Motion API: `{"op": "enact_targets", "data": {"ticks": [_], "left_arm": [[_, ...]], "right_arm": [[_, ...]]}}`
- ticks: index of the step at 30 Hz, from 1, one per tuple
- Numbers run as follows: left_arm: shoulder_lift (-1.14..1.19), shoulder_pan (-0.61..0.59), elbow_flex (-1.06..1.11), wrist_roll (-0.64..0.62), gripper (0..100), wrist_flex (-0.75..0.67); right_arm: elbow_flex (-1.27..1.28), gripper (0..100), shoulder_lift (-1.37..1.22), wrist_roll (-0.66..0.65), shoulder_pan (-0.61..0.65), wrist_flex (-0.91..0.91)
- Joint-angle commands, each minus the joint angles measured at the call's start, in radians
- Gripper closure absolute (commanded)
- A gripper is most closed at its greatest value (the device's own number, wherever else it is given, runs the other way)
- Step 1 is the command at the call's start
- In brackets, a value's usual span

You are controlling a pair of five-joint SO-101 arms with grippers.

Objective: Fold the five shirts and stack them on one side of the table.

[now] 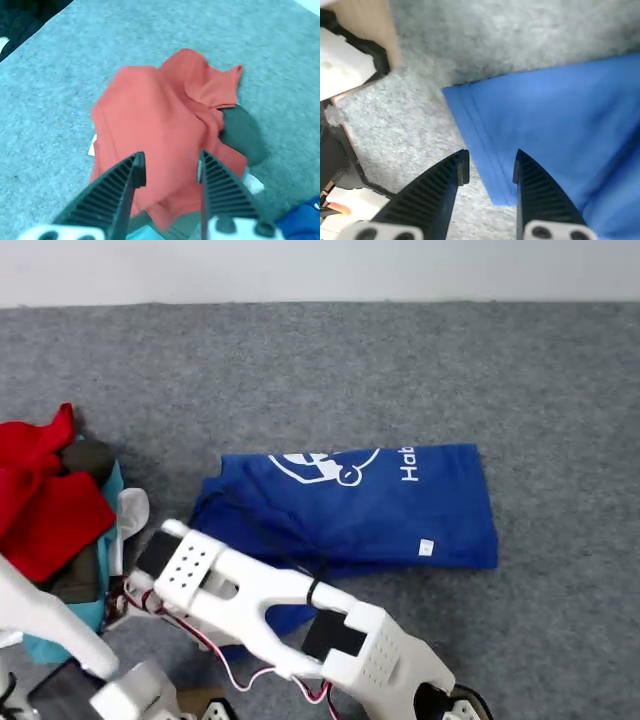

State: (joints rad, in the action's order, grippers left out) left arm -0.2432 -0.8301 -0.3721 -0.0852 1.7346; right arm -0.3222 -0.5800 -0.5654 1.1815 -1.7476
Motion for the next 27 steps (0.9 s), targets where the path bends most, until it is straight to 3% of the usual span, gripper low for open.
{"op": "enact_targets", "data": {"ticks": [1,13,18,27], "left_arm": [[-0.064,0.028,0.018,-0.011,83,0.009],[-0.064,0.021,0.064,-0.011,83,-0.018],[-0.064,0.021,0.064,-0.011,83,-0.018],[-0.064,0.025,0.064,-0.011,83,-0.018]], "right_arm": [[0.011,84.2,-0.001,0.037,0.012,0.001],[0.11,84.2,-0.002,0.072,0.079,0.131],[0.166,92.1,-0.004,0.069,0.076,0.242],[0.176,98.8,0.028,0.035,-0.05,0.257]]}}
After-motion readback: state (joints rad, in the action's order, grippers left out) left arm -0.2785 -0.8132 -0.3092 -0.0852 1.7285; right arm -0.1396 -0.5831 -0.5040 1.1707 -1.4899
